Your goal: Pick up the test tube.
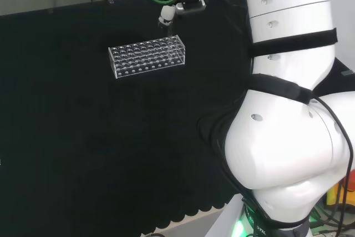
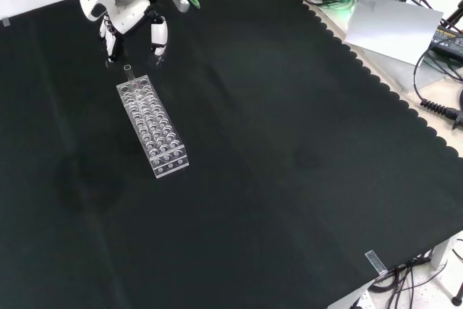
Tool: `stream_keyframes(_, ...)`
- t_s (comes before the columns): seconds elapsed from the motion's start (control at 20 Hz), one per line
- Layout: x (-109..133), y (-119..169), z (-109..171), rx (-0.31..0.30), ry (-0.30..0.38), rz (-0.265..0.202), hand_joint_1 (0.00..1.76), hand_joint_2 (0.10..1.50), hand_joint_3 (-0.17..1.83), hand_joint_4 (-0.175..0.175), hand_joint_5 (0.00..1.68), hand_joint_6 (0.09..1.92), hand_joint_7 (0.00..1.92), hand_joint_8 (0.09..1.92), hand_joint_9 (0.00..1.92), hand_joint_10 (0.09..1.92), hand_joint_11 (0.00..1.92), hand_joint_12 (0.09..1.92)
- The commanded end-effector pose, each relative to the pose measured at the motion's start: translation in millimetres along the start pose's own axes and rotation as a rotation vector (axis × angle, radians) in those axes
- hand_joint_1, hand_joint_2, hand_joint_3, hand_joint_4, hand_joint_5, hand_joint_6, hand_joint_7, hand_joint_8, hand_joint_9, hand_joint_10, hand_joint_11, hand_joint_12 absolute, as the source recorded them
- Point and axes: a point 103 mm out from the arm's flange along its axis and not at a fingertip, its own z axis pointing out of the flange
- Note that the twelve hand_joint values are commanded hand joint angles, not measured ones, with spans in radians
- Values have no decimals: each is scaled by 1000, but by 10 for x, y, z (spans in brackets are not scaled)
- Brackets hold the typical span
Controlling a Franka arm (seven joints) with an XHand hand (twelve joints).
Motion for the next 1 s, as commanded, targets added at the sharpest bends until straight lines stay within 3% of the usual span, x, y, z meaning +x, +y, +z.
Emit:
stream_keyframes(0.05, -17, 99, 130, 34, -19, 18, 847, 772, 401, -86, 614, 221, 659, 827, 682, 768, 442, 1418)
stream_keyframes(0.3, -5, 133, 189, 45, -22, 19, 866, 738, 464, -83, 513, 491, 671, 835, 679, 772, 441, 1420)
stream_keyframes(0.7, 38, 216, 268, -13, -9, 5, 934, 712, 505, -85, 552, 613, 821, 854, 716, 766, 456, 1417)
stream_keyframes(1.0, 79, 251, 254, -23, -7, -4, 974, 693, 543, -87, 596, 655, 859, 859, 756, 745, 472, 1407)
